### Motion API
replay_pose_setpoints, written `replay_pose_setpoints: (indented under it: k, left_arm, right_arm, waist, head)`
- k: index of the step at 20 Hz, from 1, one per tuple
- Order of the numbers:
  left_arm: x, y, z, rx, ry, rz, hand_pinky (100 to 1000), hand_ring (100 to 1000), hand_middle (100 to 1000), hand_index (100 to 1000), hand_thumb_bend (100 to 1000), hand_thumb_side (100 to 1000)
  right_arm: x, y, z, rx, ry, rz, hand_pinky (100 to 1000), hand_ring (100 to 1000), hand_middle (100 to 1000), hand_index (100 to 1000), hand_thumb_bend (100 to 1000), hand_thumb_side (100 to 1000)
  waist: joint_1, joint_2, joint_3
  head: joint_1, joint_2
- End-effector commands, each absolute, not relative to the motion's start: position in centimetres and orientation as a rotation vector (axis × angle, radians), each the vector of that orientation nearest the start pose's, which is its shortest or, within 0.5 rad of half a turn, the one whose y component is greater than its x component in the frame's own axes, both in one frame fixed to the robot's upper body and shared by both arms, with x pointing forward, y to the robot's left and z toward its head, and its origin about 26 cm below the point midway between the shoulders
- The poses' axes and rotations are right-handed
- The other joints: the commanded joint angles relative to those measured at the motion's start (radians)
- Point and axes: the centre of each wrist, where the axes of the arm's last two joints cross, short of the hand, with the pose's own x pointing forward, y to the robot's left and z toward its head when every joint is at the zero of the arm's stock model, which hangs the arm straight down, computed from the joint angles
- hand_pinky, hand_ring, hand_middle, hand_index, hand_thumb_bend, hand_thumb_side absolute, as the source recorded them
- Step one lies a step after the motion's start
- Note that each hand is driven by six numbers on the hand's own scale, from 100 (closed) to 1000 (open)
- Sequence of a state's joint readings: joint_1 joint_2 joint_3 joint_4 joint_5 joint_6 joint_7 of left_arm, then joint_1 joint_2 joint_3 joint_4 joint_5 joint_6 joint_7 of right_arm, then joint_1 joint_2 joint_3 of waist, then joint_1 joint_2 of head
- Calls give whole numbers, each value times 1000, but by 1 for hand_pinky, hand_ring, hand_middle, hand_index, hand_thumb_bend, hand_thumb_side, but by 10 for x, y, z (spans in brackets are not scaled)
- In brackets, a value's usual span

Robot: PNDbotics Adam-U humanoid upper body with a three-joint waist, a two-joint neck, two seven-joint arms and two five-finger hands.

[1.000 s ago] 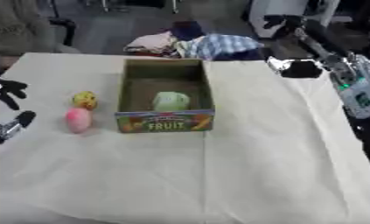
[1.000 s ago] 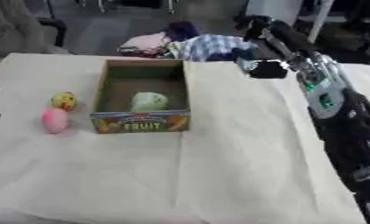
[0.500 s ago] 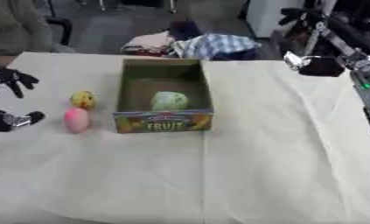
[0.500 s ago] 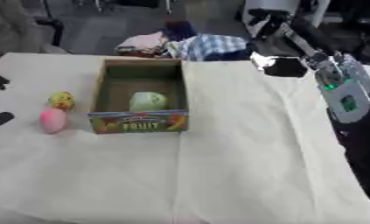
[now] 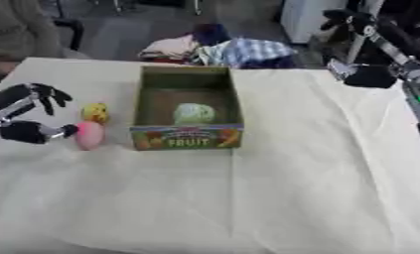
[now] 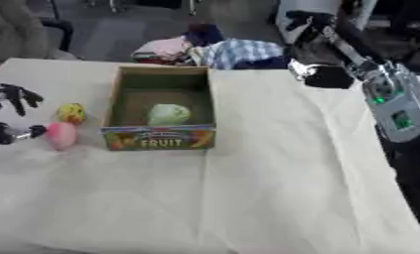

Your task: Pick up objects on the table and place them in the box.

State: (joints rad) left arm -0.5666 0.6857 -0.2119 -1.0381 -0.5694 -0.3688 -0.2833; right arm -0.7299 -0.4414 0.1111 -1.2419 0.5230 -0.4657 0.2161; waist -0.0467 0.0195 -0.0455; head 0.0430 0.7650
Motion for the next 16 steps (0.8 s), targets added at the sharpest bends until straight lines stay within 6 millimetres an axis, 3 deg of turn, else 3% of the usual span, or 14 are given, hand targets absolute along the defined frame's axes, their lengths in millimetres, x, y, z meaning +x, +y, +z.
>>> replay_pose_setpoints:
  k: [1,4,7,9,10,14,16]
  left_arm:
    - [409,397,112,698,-1365,-1473,855,579,656,826,506,658]
    - [414,393,106,703,-1325,-1506,831,551,621,795,499,603]
    - [417,390,101,720,-1287,-1536,809,509,574,726,331,289]
    - [417,390,96,731,-1280,-1532,803,491,552,705,310,226]
    - [418,390,95,740,-1289,-1519,783,424,473,632,252,116]
    - [418,389,98,803,-1415,-1379,754,290,308,485,108,100]
    - [420,386,108,819,-1495,-1316,751,264,278,463,100,100]
  right_arm:
    - [434,-282,197,-587,-2108,1303,693,661,769,963,100,574]
    - [434,-281,196,-580,-2107,1301,692,660,768,964,100,583]
    - [434,-280,194,-576,-2108,1294,691,656,766,963,100,598]
    - [434,-280,194,-573,-2107,1293,691,657,766,963,100,601]
    - [434,-280,194,-572,-2107,1292,691,657,766,963,100,607]
    - [434,-282,193,-579,-2102,1283,690,656,764,962,100,611]
    - [434,-282,193,-580,-2101,1280,690,656,764,961,100,614]
  waist:
    - [1,-8,-4]
    - [1,-7,-8]
    - [1,-6,-12]
    - [0,-5,-14]
    - [0,-5,-15]
    - [-1,-4,-18]
    - [0,-4,-19]
  head:
    - [6,5]
    - [9,5]
    - [12,5]
    - [12,5]
    - [12,5]
    - [13,5]
    - [14,5]
